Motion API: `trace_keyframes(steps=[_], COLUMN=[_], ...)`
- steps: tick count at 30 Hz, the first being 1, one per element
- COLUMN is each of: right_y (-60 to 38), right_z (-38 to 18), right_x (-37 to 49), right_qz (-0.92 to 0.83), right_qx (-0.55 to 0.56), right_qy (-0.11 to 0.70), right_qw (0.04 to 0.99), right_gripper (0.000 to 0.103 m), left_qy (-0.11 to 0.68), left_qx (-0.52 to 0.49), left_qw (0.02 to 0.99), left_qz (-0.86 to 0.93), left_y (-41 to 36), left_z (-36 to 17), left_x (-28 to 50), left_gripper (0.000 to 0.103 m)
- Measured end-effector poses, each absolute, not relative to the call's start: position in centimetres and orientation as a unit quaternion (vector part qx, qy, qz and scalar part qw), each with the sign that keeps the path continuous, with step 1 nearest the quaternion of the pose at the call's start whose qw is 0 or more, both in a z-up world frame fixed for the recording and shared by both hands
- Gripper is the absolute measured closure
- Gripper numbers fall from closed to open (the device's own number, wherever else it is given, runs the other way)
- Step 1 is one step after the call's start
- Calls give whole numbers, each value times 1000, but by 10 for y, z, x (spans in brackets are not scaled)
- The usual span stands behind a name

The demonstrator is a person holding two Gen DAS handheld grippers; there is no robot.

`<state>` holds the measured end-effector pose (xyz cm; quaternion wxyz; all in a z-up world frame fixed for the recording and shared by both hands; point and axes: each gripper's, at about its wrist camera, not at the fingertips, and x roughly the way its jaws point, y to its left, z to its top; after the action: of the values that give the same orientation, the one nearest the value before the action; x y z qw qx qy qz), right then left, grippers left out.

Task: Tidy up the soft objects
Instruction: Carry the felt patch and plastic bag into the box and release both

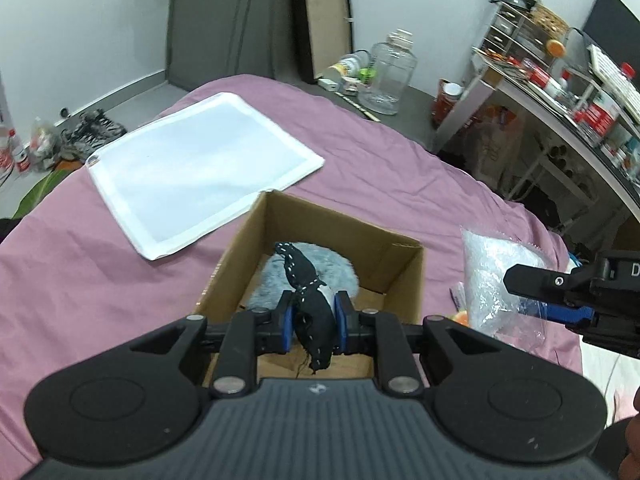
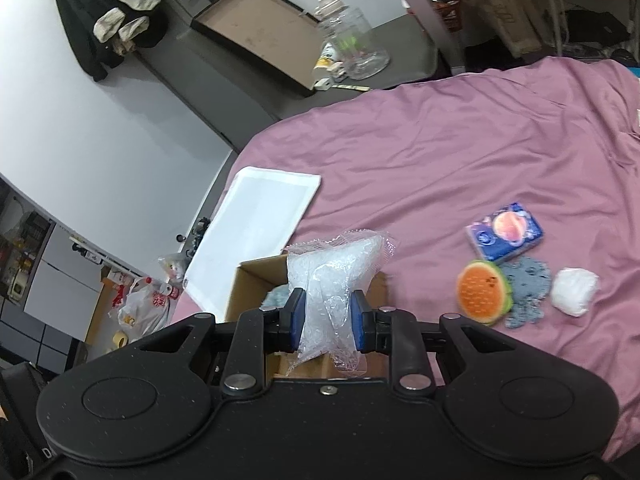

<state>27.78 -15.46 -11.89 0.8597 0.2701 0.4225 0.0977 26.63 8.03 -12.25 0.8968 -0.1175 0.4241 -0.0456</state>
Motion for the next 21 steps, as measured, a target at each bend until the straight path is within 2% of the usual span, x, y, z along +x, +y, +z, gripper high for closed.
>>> trace_keyframes(steps=[8,11,13,14,15,16,21], right_y=[-127,-120,-118,-118,-118,-120,-133], right_z=[-117,-117,-118,-120,-121,-121,-122], right_x=[292,297,302,303,303,303,296], right_qz=[110,111,113,115,115,109,95], right_qx=[270,273,282,289,292,292,284], right_qy=[425,420,424,425,425,423,419], right_qw=[857,858,853,850,849,851,857], right_gripper=[79,77,75,69,57,52,50], left_qy=[426,419,417,414,411,408,400], left_qx=[-133,-130,-128,-133,-137,-141,-155], left_qw=[894,898,900,900,901,901,903], left_qz=[-31,-30,-29,-30,-32,-31,-29], left_y=[93,94,94,95,96,97,97], left_z=[-129,-128,-126,-126,-125,-125,-122], left_x=[270,269,269,269,269,270,271], left_gripper=[84,80,70,66,58,53,46])
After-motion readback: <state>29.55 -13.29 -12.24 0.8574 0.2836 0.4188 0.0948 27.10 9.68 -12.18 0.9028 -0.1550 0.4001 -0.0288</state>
